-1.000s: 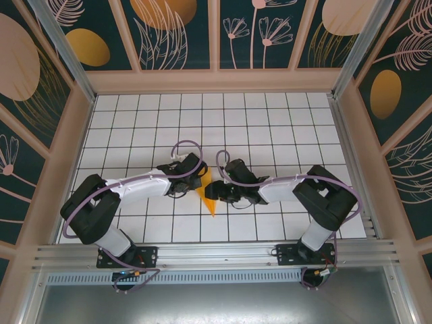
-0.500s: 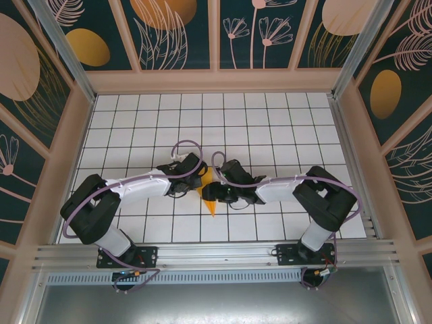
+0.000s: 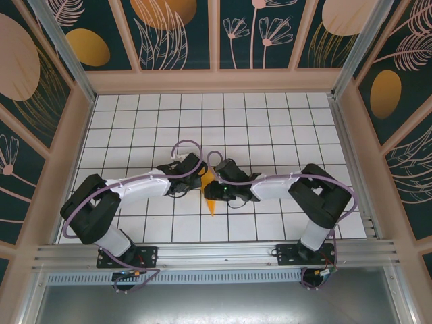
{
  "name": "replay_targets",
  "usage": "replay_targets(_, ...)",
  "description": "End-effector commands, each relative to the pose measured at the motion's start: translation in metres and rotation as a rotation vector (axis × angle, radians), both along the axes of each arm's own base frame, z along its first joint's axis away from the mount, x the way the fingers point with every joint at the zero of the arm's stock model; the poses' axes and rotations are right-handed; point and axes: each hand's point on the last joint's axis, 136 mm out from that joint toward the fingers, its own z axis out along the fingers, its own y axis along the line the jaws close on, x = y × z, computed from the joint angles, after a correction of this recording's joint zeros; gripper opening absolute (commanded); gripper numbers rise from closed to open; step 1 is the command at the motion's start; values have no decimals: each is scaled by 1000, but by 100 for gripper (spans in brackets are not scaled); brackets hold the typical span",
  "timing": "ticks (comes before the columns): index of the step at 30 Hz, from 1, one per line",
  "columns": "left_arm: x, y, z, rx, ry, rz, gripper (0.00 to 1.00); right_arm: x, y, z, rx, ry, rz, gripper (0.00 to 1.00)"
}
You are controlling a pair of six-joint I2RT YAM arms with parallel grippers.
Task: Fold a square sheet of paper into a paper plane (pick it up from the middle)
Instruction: Pick up the paper plane from the center of the table, then place the paper plane at the center of the table.
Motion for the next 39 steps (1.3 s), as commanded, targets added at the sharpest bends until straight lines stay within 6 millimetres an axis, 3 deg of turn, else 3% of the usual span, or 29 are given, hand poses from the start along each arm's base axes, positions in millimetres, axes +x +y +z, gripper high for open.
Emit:
replay_targets(1, -3, 1, -2, 13, 1, -15, 29, 0, 1, -7, -45, -7, 16, 35)
replay_targets(9, -3, 1, 0, 6, -6, -14, 28, 0, 4, -14, -92, -6, 20, 24)
replay_targets(16, 0, 0, 23, -57, -69, 0, 29, 10, 4, 6, -100, -54, -7, 10)
replay_targets(22, 5, 10, 61, -121, -198, 48, 34, 32, -25, 28, -259, -146, -113, 9)
replay_targets(26, 5, 21, 71, -122, -243, 90, 35, 50, -64, 33, -471, -180, -247, 9)
replay_targets(29, 4, 27, 73, -127, -259, 112, 35, 60, -83, 35, -535, -184, -324, 9)
replay_targets(39, 1, 31, 70, -127, -259, 122, 36, 94, -79, 29, -497, -155, -336, 12)
